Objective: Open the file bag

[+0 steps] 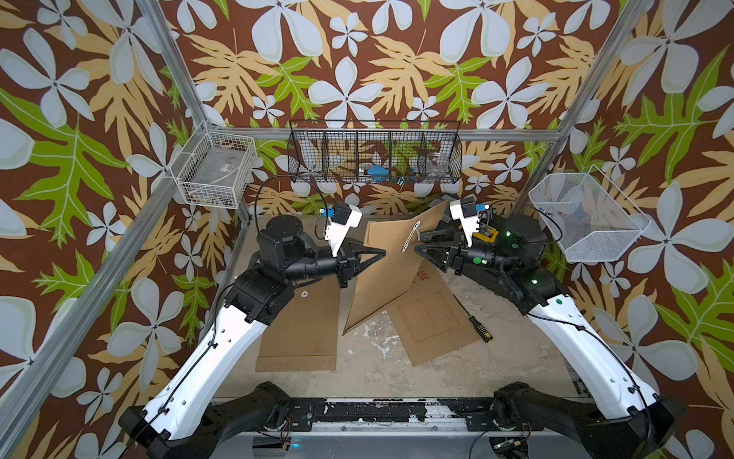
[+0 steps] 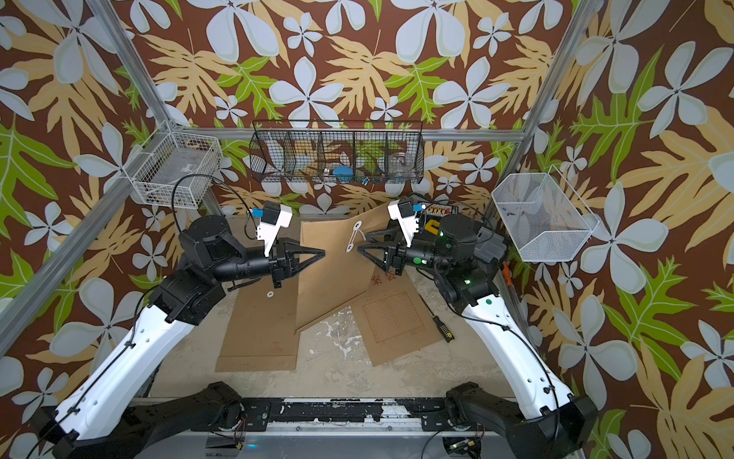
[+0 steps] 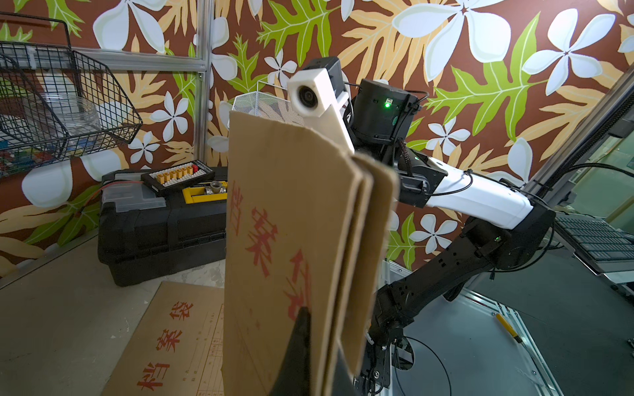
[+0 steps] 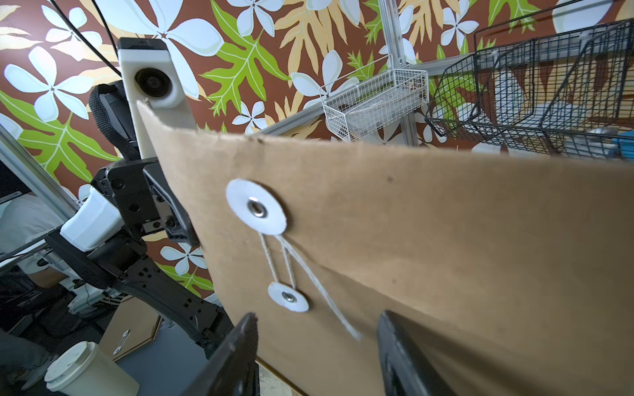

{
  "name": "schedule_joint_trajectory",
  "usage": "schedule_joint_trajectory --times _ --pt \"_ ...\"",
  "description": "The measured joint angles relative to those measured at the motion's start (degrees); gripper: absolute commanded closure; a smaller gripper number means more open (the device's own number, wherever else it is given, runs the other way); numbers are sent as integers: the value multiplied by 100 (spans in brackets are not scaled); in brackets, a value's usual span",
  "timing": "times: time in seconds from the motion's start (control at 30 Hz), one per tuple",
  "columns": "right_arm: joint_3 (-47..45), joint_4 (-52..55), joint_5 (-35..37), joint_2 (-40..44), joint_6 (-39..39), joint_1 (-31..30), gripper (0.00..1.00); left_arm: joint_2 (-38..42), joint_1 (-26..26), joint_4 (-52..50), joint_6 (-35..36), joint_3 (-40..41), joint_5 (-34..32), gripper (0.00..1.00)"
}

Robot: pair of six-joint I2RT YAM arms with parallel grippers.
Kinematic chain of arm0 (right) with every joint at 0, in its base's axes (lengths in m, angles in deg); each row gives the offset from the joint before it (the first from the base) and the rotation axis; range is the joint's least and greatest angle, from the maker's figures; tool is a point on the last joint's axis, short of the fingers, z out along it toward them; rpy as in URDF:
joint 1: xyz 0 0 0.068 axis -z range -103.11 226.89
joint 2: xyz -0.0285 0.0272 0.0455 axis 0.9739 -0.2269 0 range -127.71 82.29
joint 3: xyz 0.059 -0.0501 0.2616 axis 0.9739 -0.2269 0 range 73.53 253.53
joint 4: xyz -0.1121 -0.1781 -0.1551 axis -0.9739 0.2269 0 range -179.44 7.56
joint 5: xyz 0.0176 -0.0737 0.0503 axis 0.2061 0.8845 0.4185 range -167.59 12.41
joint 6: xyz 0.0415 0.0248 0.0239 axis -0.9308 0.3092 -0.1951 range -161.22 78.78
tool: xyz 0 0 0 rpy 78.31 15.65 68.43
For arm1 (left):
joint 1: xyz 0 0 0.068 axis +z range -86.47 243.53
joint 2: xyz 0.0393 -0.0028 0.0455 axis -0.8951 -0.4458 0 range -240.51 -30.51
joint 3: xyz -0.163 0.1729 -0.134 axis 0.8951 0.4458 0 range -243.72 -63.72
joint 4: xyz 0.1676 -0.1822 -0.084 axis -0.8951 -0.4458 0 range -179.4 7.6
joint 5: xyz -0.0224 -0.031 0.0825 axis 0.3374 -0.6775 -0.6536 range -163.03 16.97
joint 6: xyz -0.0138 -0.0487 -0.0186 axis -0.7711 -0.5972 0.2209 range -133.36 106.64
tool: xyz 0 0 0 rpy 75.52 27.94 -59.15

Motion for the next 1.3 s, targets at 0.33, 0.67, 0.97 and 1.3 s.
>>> schedule_joint_trajectory --times 0.33,0.67,0.97,1.3 --pt "22 -125 -33 -52 -24 -15 67 -13 0 -9 22 0 42 100" --pt "20 -70 11 -42 9 -15 90 2 0 -98 125 37 -129 100" --pt "-35 87 120 22 181 -15 100 35 -2 -258 153 37 -522 100" --pt "146 553 236 7 459 -326 100 20 -2 -304 149 37 -841 100"
